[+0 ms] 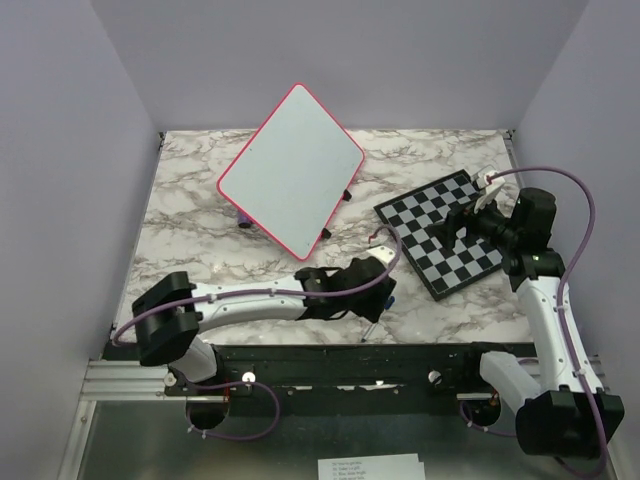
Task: Write a sentence on the whiteboard
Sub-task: Pick up the whiteboard marker from the center of the board.
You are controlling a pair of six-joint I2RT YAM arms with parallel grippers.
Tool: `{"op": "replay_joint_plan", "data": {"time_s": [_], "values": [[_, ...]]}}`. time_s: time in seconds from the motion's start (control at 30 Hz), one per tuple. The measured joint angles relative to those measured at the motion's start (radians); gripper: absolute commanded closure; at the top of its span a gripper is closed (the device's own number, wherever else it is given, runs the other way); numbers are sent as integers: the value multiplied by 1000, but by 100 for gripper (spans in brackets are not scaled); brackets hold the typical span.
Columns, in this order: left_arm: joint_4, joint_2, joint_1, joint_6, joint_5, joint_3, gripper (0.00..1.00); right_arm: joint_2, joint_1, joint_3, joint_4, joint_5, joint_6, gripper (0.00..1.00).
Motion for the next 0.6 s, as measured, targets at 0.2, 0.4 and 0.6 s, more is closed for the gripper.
{"op": "replay_joint_plan", "data": {"time_s": [0.2,0.4,0.6], "values": [[-32,196,-66,0,-16,127,41,2,-30,0,-14,3,0,0],[-80,298,-78,2,-10,167,49,2,-38,0,-21,3,0,0],[-111,399,-81,8,5,222,60,13,-41,0,-23,1,0,0]]}}
